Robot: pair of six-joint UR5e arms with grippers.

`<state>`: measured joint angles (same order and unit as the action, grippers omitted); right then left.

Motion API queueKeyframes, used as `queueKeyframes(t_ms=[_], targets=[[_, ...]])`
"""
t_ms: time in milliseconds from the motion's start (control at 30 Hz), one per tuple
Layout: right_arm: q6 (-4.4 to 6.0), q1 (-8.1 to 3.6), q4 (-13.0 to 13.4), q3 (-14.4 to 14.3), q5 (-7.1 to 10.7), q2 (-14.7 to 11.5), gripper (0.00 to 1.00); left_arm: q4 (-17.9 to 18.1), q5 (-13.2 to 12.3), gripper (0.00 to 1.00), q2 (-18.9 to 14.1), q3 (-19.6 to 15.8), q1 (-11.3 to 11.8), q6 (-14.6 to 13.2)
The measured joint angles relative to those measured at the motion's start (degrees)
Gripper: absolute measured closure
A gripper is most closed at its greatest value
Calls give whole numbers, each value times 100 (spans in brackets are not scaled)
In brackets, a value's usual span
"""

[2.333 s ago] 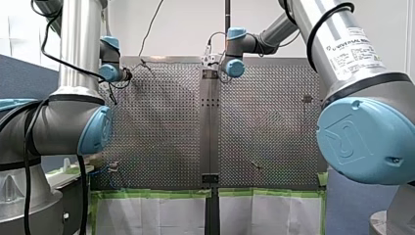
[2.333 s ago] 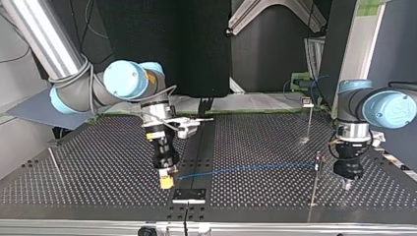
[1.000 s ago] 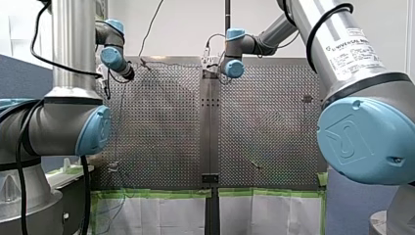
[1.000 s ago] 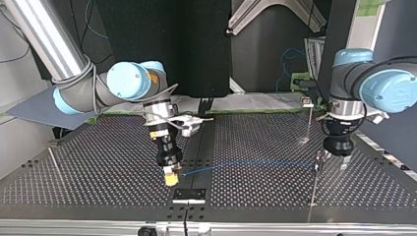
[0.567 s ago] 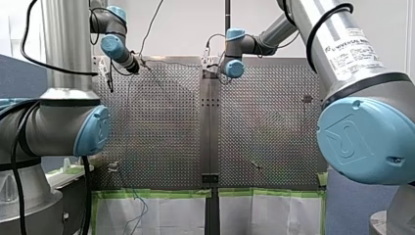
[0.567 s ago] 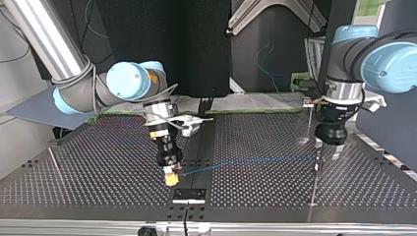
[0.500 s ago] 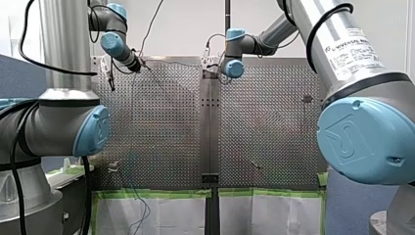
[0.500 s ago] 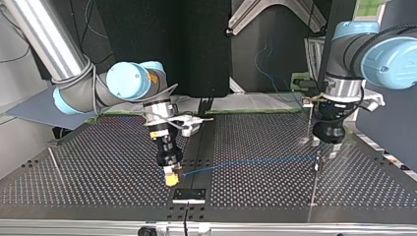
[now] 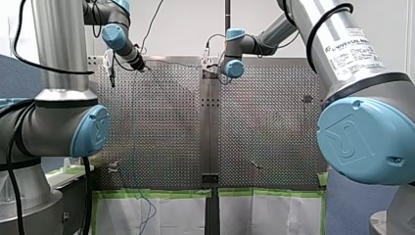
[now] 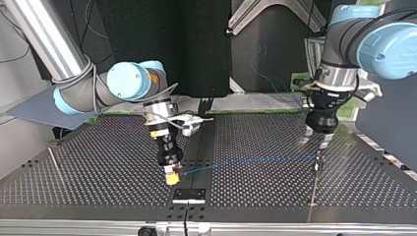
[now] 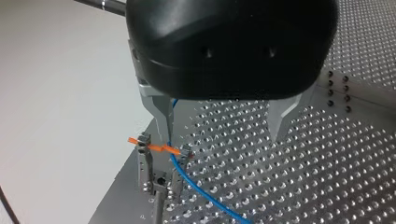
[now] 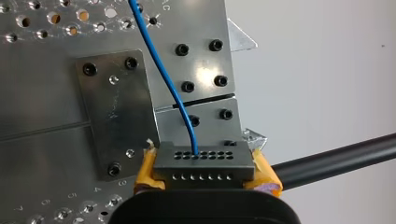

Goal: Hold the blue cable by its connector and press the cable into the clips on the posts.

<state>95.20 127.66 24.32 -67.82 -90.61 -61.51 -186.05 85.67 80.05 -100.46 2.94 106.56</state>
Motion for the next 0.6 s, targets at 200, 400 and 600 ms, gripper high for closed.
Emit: queueKeyframes(t_ms=[200,400,600], targets=[[0,1,-19,0,-1,0,100,165,246,0,-199,1,-19,-132],[0,1,-22,0,-1,1,100,440,223,0,-251,-4,-55,-283],[0,3,-22,0,-1,0,100,493,233,0,-116,-37,-129,-389]])
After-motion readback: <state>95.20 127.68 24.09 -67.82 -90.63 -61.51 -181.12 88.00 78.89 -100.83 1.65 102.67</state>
